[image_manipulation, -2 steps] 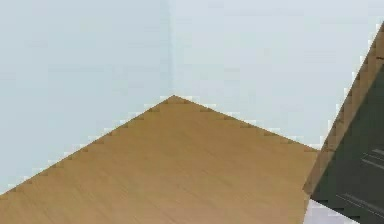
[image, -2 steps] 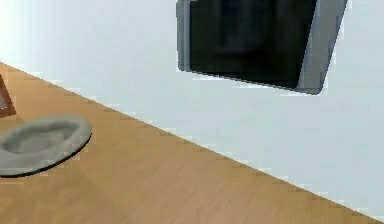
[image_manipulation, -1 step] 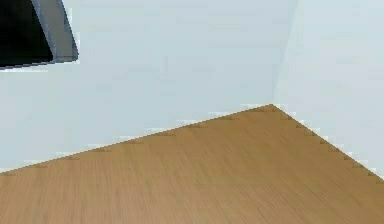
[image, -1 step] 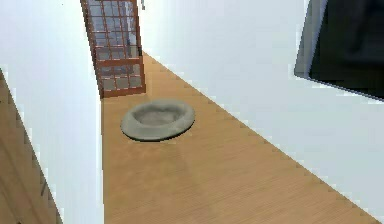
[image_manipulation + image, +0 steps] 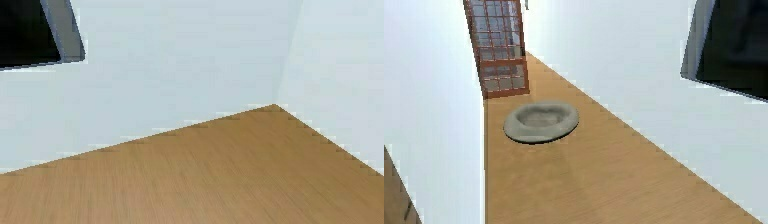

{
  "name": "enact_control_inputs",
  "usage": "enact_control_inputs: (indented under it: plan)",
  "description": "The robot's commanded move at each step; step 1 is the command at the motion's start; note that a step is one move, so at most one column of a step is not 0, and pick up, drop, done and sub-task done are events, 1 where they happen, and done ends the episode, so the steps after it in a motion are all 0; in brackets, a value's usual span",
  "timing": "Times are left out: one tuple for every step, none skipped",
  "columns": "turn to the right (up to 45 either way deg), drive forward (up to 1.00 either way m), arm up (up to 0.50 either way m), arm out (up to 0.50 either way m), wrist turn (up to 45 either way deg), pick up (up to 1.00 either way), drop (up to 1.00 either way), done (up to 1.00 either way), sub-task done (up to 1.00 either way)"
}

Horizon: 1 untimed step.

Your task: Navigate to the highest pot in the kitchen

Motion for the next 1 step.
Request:
enact_control_inputs:
  plan:
    - [18.0,0.0,0.0,0.0,0.0,0.0,0.0,0.0,0.0]
